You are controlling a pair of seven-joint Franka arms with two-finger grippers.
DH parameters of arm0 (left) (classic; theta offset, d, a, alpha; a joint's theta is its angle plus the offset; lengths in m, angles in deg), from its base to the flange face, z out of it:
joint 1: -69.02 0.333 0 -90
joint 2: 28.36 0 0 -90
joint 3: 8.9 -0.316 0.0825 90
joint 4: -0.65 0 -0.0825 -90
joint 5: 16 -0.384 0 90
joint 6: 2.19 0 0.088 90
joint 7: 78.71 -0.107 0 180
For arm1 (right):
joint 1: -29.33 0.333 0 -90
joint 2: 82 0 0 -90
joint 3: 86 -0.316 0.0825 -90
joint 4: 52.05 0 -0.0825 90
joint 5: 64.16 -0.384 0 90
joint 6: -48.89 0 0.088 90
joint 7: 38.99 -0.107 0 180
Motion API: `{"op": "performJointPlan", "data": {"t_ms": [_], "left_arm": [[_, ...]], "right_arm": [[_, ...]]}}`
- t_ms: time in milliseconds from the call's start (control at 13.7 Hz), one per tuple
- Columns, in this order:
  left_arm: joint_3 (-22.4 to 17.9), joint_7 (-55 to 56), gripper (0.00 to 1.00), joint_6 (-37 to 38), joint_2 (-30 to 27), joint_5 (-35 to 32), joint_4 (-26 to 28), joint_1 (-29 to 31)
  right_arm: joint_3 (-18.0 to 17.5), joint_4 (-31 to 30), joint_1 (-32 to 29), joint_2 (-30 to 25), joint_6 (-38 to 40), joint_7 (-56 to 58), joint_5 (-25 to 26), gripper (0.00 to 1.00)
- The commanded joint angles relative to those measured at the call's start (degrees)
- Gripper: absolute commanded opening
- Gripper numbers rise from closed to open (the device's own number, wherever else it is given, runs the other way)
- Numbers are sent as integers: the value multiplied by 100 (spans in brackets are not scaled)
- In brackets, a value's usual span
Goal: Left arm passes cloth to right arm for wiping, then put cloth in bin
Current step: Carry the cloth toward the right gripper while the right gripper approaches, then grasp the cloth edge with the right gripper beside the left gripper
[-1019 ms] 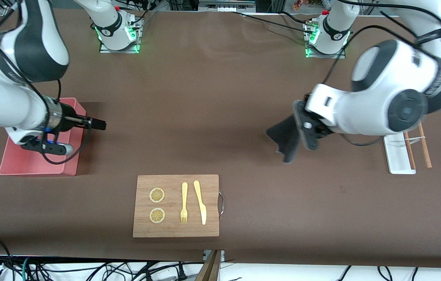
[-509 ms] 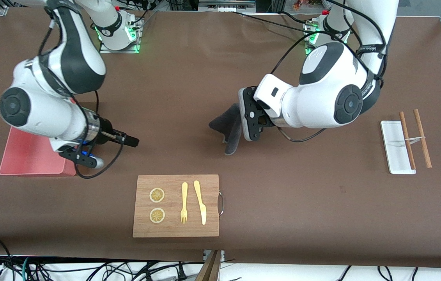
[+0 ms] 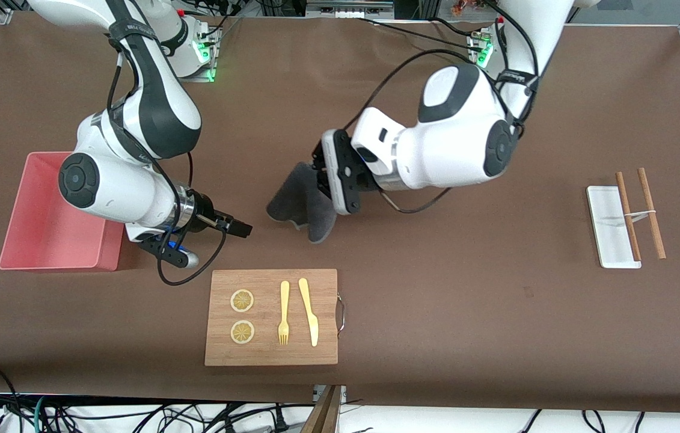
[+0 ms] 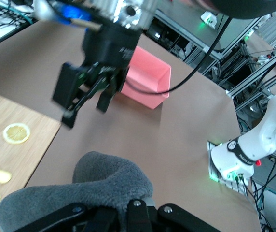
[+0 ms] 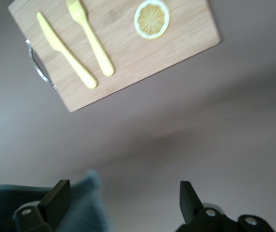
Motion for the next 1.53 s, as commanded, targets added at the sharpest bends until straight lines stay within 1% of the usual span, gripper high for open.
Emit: {"op": "performJointPlan", "data": {"t_ms": [0, 73, 291, 509, 582, 655, 873, 1092, 1237, 1310, 1456], "left_arm": [[-83, -26, 0, -324, -88, 366, 167, -168], [-83, -26, 0, -325, -88, 384, 167, -168], [-83, -34, 0, -325, -97, 393, 167, -159], [-83, -34, 0, -325, -97, 393, 167, -168], [-83, -34, 0, -325, -97, 393, 167, -159], [-83, -34, 0, -325, -97, 393, 167, -159], [-83, -34, 0, -325, -97, 393, 167, -159], [-83, -26, 0, -325, -97, 393, 176, -150], [-83, -26, 0, -325, -97, 393, 176, -159], [-83, -26, 0, -325, -97, 393, 176, -150], [-83, -26, 0, -325, -97, 393, 176, -141]], "right_arm": [[-22, 77, 31, 75, 73, -225, -321, 100], [-22, 69, 31, 84, 91, -243, -417, 100], [-22, -194, 40, 84, 152, -191, -445, 100], [-30, -256, 5, 67, 565, -164, -523, 100], [-13, -378, 5, 23, 609, -173, -872, 100], [-4, -510, -12, -12, 618, -173, -1076, 100], [48, -529, -21, -48, 890, -16, -1069, 100], [136, -546, -48, -48, 943, 195, -1025, 100], [128, -564, -144, -39, 1067, 328, -1060, 100], [93, -651, -188, -39, 1049, 337, -1095, 100], [23, -1002, -206, -222, 883, 398, -1139, 100]]}}
